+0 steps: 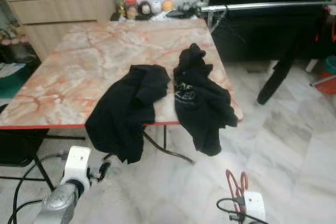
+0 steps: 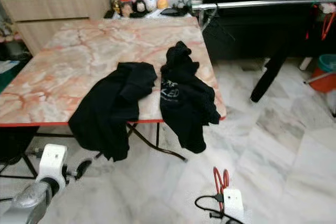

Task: Hang hanger

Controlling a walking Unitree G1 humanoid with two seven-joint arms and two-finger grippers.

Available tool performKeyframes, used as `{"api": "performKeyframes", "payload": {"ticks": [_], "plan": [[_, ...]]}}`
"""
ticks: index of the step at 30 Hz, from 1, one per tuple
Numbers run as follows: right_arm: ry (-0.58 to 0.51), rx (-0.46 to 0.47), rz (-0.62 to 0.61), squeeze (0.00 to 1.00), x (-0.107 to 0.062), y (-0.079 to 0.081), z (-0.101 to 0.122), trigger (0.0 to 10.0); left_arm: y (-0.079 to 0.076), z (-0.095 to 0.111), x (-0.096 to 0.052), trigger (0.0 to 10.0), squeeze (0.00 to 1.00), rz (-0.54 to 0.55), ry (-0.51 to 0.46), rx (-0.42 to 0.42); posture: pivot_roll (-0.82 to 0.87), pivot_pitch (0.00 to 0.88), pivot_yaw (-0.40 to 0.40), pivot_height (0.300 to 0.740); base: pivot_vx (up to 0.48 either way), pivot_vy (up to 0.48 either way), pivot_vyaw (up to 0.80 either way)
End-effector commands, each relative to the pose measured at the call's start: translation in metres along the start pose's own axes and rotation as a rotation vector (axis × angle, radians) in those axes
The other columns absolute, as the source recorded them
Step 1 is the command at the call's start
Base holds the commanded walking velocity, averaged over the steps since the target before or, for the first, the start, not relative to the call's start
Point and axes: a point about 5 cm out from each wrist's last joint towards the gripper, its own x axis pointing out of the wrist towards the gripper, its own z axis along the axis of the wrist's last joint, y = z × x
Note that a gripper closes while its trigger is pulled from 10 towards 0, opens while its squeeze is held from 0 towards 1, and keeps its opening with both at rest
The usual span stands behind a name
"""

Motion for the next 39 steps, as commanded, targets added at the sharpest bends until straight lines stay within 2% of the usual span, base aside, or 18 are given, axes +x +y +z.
{"api": "performKeyframes", "payload": {"ticks": [1, 2, 5, 7, 9, 11, 13, 14, 17, 20, 24, 30, 33, 39], "plan": [[0.027, -0.073, 0.013, 0.00, 0.001, 0.000, 0.002, 10.0, -0.005, -0.006, 0.008, 10.0, 0.00, -0.034, 0.015, 0.050, 0.13, 0.000, 0.010, 0.740, 0.000, 0.000, 0.00], [0.034, -0.098, 0.016, 0.00, 0.001, -0.001, 0.003, 10.0, -0.007, -0.007, 0.010, 10.0, 0.00, -0.044, 0.016, 0.053, 0.13, 0.000, 0.009, 0.740, 0.000, 0.000, 0.00], [0.053, -0.250, 0.060, 0.00, 0.001, -0.001, 0.007, 10.0, -0.015, -0.001, 0.016, 10.0, 0.00, -0.079, 0.004, 0.069, 0.12, 0.000, 0.009, 0.740, 0.000, 0.000, 0.00], [0.025, -0.341, 0.072, 0.00, 0.001, -0.001, 0.012, 10.0, -0.019, 0.007, 0.019, 10.0, 0.00, -0.105, -0.018, 0.087, 0.12, 0.000, 0.012, 0.740, 0.000, 0.000, 0.00], [0.010, -0.368, 0.084, 0.00, 0.001, 0.000, 0.014, 10.0, -0.021, 0.010, 0.020, 10.0, 0.00, -0.116, -0.028, 0.101, 0.12, 0.000, 0.012, 0.740, 0.000, 0.000, 0.00], [-0.017, -0.450, 0.161, 0.00, 0.001, 0.006, 0.019, 10.0, -0.027, 0.017, 0.024, 10.0, 0.00, -0.169, -0.055, 0.120, 0.11, 0.000, 0.015, 0.740, 0.000, 0.000, 0.00], [-0.023, -0.494, 0.176, 0.00, 0.001, 0.007, 0.021, 10.0, -0.029, 0.018, 0.026, 10.0, 0.00, -0.189, -0.053, 0.134, 0.11, 0.000, 0.015, 0.740, 0.000, 0.000, 0.00], [-0.026, -0.504, 0.188, 0.00, 0.001, 0.008, 0.022, 10.0, -0.032, 0.015, 0.029, 10.0, 0.00, -0.212, -0.046, 0.173, 0.11, 0.000, 0.013, 0.740, 0.000, 0.000, 0.00], [-0.027, -0.489, 0.189, 0.00, 0.001, 0.009, 0.023, 10.0, -0.038, 0.008, 0.034, 10.0, 0.00, -0.237, -0.029, 0.194, 0.11, 0.000, 0.012, 0.740, 0.000, 0.000, 0.00], [-0.023, -0.454, 0.167, 0.00, 0.001, 0.007, 0.022, 10.0, -0.039, -0.001, 0.039, 10.0, 0.00, -0.227, 0.010, 0.154, 0.12, 0.000, 0.012, 0.740, 0.000, 0.000, 0.00], [0.007, -0.244, 0.142, 0.00, 0.001, 0.006, 0.015, 10.0, -0.034, -0.029, 0.041, 10.0, 0.00, -0.137, 0.150, 0.068, 0.12, 0.000, 0.013, 0.740, 0.000, 0.000, 0.00], [0.000, -0.112, 0.098, 0.00, 0.001, 0.005, 0.011, 10.0, -0.034, -0.053, 0.037, 10.0, 0.00, -0.047, 0.261, -0.048, 0.12, 0.000, 0.008, 0.740, 0.000, 0.000, 0.00], [0.008, -0.097, 0.077, 0.00, 0.001, 0.004, 0.009, 10.0, -0.038, -0.059, 0.036, 10.0, 0.00, -0.058, 0.282, -0.041, 0.13, 0.000, 0.005, 0.740, 0.000, 0.000, 0.00], [0.000, -0.076, 0.071, 0.00, 0.001, 0.004, 0.008, 10.0, -0.037, -0.070, 0.032, 10.0, 0.00, 0.008, 0.313, -0.117, 0.13, 0.000, 0.006, 0.740, 0.000, 0.000, 0.00]]}}
